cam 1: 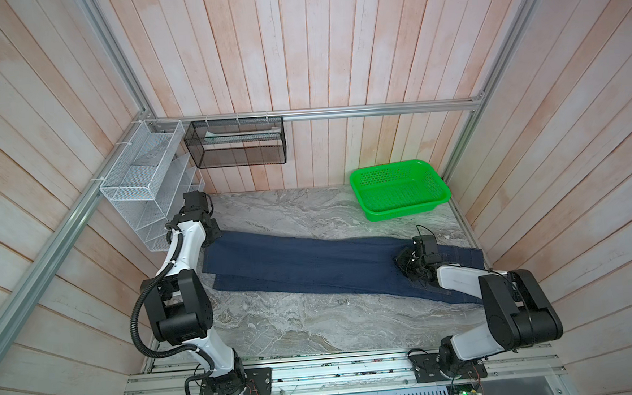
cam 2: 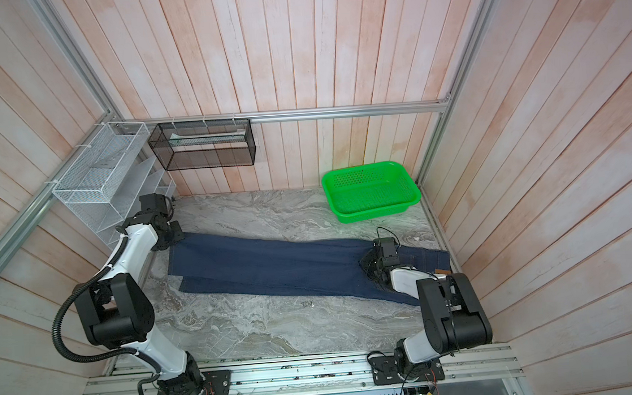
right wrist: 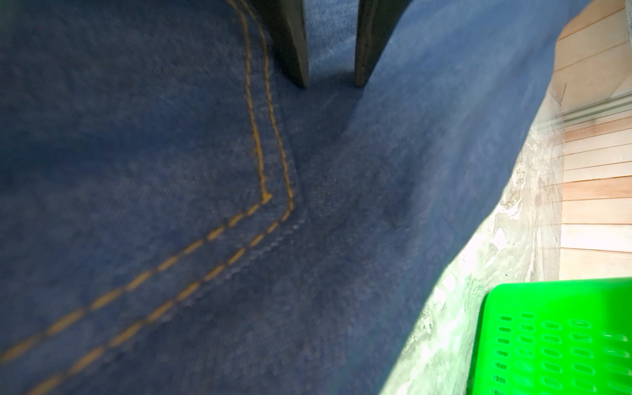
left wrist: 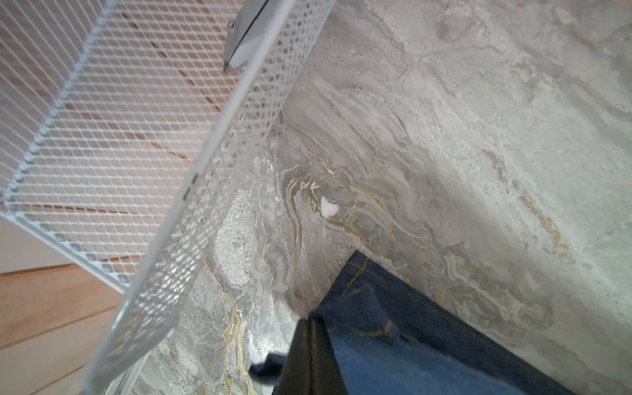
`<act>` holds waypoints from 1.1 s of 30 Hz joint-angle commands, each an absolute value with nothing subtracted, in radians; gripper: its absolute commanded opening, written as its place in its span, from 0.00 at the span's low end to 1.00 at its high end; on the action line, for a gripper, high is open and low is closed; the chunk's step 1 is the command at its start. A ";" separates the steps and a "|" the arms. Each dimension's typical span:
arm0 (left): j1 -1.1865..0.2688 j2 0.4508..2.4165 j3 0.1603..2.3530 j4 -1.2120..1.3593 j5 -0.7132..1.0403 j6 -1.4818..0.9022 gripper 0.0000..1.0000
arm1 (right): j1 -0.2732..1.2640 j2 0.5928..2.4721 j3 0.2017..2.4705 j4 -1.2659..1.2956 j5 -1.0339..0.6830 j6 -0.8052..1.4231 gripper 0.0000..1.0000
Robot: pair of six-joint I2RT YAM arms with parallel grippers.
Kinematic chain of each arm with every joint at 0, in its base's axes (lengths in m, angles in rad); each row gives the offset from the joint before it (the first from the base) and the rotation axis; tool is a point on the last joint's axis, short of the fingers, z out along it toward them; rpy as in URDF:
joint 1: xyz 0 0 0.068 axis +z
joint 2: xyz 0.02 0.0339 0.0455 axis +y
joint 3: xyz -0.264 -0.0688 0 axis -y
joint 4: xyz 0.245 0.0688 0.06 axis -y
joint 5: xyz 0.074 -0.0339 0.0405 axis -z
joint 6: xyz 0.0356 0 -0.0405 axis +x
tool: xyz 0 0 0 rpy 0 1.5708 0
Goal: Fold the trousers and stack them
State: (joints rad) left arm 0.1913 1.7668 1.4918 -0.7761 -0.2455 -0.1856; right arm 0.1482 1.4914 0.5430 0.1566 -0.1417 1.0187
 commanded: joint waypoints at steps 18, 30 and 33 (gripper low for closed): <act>0.199 1.879 1.599 -0.849 -0.256 -0.212 0.61 | 0.197 1.355 0.626 -0.209 -0.042 0.958 0.42; 0.172 1.578 1.125 -0.726 0.033 -0.289 0.60 | 0.324 1.243 0.613 -0.300 -0.011 1.023 0.46; 0.179 1.580 1.077 -0.703 0.047 -0.303 0.62 | 0.361 1.226 0.612 -0.322 -0.001 1.045 0.46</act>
